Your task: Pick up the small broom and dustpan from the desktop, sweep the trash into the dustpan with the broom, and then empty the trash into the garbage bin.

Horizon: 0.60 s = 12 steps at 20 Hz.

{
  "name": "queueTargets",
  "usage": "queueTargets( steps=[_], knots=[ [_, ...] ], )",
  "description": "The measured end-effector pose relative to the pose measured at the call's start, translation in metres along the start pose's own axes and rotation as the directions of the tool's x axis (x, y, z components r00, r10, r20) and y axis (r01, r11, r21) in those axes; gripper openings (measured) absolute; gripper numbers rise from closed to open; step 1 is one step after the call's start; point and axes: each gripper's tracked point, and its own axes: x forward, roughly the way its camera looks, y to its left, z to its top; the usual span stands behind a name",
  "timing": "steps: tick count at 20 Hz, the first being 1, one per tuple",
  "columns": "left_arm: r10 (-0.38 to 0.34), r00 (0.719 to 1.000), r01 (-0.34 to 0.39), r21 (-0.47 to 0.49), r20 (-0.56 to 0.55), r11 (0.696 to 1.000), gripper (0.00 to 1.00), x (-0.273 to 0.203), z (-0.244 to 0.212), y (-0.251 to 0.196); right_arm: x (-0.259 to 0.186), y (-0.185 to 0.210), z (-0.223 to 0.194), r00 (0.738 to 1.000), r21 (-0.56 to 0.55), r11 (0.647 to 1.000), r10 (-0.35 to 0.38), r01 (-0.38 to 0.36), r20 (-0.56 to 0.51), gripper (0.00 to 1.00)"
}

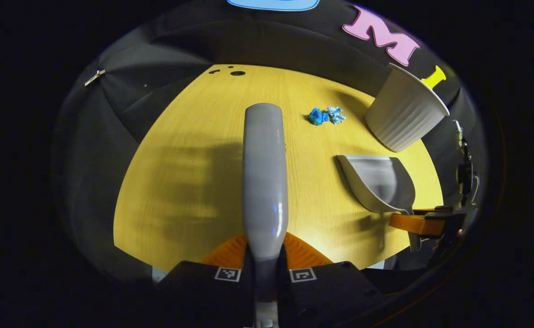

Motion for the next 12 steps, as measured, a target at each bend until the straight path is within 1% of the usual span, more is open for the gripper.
queueTargets(
  steps=[3, 4, 5, 6, 7, 8, 9, 10, 11, 12],
  knots=[
    [0.018, 1.0, -0.018, 0.022, 0.012, 1.0, 0.24, -0.007, 0.003, 0.009, 0.011, 0.002, -0.003, 0.999, 0.019, 1.0, -0.018, 0.019, -0.035, 0.98],
    [0.023, 1.0, -0.023, 0.021, 0.014, 1.0, 0.28, -0.008, 0.006, 0.011, 0.014, 0.002, -0.006, 0.999, 0.017, 1.0, -0.022, 0.022, -0.045, 0.98],
    [0.023, 1.0, -0.023, 0.012, 0.015, 1.0, 0.24, -0.008, 0.007, 0.012, 0.016, 0.002, -0.007, 0.998, 0.012, 1.0, -0.027, 0.027, -0.05, 0.97],
    [0.02, 1.0, -0.02, 0.002, 0.013, 1.0, 0.28, -0.008, 0.007, 0.011, 0.018, 0.004, -0.007, 0.998, 0.01, 1.0, -0.023, 0.023, -0.053, 0.95],
    [0.018, 1.0, -0.018, -0.001, 0.013, 1.0, 0.28, -0.008, 0.008, 0.011, 0.018, 0.002, -0.006, 0.998, -0.001, 0.999, -0.034, 0.034, -0.046, 0.88],
    [0.023, 1.0, -0.023, 0.004, 0.015, 1.0, 0.25, -0.007, 0.01, 0.011, 0.02, 0.002, -0.005, 0.998, -0.009, 0.999, -0.035, 0.035, -0.045, 0.84],
    [0.028, 0.999, -0.028, 0.01, 0.015, 1.0, 0.24, -0.006, 0.011, 0.011, 0.02, 0.0, -0.004, 0.998, -0.019, 0.999, -0.04, 0.039, -0.046, 0.83],
    [0.03, 0.999, -0.03, 0.012, 0.012, 0.999, 0.25, -0.004, 0.013, 0.011, 0.021, -0.003, -0.004, 0.998, -0.034, 0.998, -0.046, 0.045, -0.052, 0.68],
    [0.03, 1.0, -0.03, 0.009, 0.006, 1.0, 0.25, 0.0, 0.015, 0.009, 0.021, -0.004, -0.003, 0.997, -0.048, 0.998, -0.042, 0.04, -0.061, 0.48],
    [0.025, 1.0, -0.025, 0.011, -0.002, 1.0, 0.25, 0.003, 0.017, 0.007, 0.022, -0.003, -0.004, 0.997, -0.058, 0.998, -0.022, 0.018, -0.071, 0.41]
  ],
)
